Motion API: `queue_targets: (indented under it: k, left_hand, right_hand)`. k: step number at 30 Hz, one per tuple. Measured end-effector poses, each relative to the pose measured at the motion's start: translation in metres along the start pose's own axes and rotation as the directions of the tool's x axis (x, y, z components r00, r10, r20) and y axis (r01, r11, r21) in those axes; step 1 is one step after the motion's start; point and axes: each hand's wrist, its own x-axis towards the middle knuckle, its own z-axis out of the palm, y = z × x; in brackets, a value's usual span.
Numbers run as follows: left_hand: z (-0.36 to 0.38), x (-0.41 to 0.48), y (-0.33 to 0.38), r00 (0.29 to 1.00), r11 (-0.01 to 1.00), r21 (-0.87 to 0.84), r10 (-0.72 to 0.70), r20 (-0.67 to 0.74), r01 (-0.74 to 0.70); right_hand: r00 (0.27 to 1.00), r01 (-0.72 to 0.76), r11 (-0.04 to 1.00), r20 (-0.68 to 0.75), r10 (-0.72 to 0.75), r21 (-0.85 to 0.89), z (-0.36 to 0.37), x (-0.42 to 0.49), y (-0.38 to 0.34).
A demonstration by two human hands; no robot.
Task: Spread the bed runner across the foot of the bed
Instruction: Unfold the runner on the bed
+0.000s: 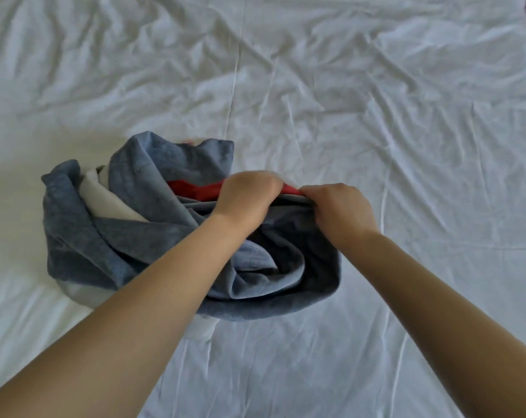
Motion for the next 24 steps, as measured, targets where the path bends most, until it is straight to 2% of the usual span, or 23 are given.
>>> queue_targets:
  k: [2,5,8,10,12,13,15,17,19,22,24]
  left_hand:
    - [0.007,0.011,0.03,0.999,0.996,-0.078,0.049,0.013,-0.048]
    - [0.022,0.018,0.067,0.99,0.992,-0.053,0.119,0.069,-0.115]
    - [0.037,0.015,0.077,0.96,0.972,-0.14,0.215,0.18,-0.191]
    - [0.037,0.01,0.068,0.934,0.936,-0.27,0.286,0.215,-0.224]
    - [0.034,0.008,0.05,0.934,0.91,-0.351,0.301,0.191,-0.221]
    - [0.032,0.01,0.039,0.942,0.916,-0.335,0.29,0.167,-0.222]
    - [0.032,0.016,0.02,0.97,0.963,-0.204,0.205,0.13,-0.176]
    - [0.035,0.023,0.007,0.987,0.998,-0.046,0.054,0.152,-0.048]
    - [0.042,0.027,0.004,0.975,0.999,0.036,-0.029,0.218,0.022]
    - [0.059,0.025,0.009,0.968,0.997,0.075,0.001,0.252,-0.021]
    - [0.069,0.022,0.012,0.968,0.993,0.106,0.026,0.25,-0.054]
  right_hand:
    - [0.998,-0.06,0.998,-0.029,0.06,-0.008,-0.002,-0.018,0.027]
    - [0.991,-0.128,0.991,-0.042,0.126,-0.044,0.008,-0.05,0.057]
    - [0.977,-0.165,0.985,0.132,0.17,-0.051,0.024,-0.072,0.066]
    - [0.964,-0.166,0.985,0.217,0.153,0.043,0.025,-0.078,0.068]
    - [0.978,-0.176,0.959,0.146,0.146,0.222,0.018,-0.074,0.07]
    - [0.985,-0.167,0.947,0.078,0.151,0.275,0.015,-0.069,0.072]
    - [0.985,-0.158,0.953,-0.02,0.169,0.26,0.012,-0.051,0.073]
    - [0.986,-0.151,0.972,-0.042,0.161,0.18,0.015,-0.029,0.069]
    - [0.993,-0.118,0.987,0.001,0.119,0.109,0.024,-0.009,0.059]
    - [0.992,-0.103,0.993,0.076,0.099,0.062,0.05,0.01,0.043]
    - [0.992,-0.109,0.994,0.072,0.107,0.02,0.069,0.012,0.035]
